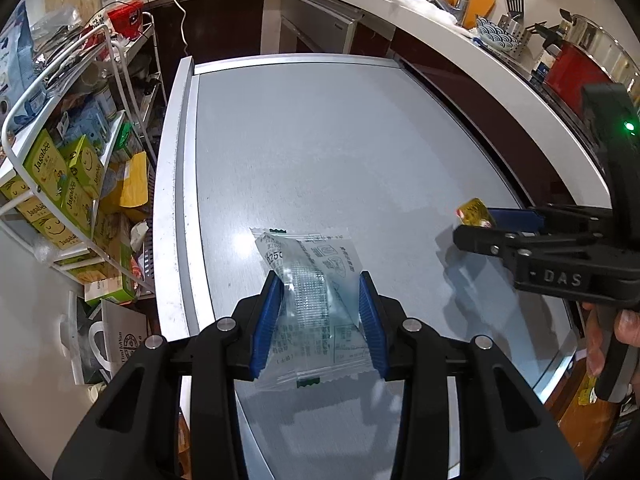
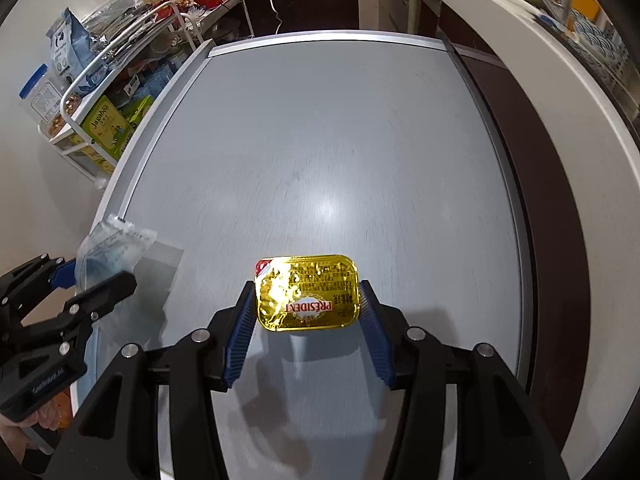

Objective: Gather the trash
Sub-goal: 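Lift medicine packet with left tool while right tool lifts butter tin toward the bag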

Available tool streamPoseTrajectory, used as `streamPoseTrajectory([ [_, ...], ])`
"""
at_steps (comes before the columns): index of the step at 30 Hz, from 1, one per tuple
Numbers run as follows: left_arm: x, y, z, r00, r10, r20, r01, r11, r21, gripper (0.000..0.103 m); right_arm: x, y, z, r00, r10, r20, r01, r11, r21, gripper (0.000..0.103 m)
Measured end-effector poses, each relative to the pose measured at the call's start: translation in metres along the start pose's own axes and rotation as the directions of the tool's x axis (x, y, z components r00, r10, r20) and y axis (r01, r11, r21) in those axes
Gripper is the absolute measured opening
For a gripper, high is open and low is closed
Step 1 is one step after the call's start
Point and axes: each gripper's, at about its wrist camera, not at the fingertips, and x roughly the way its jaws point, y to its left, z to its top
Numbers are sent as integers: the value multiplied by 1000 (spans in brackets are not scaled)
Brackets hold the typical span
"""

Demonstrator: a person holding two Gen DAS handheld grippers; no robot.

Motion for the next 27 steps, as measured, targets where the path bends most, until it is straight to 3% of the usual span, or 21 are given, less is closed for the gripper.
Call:
streamPoseTrajectory([
  [5, -19, -6, -5, 1000, 9, 25, -9, 1000, 9, 40, -25, 4, -13, 1000, 10, 30, -10, 1000, 3, 49],
  [14, -71, -21, -6, 992, 34, 122, -38, 999, 34, 40, -94, 15, -29, 987, 22, 159, -21, 1000, -8, 49],
  [27, -172, -38, -19, 953, 26, 303, -36, 999, 28, 40, -205, 36, -77, 942, 44, 333, -30, 998, -47, 49],
])
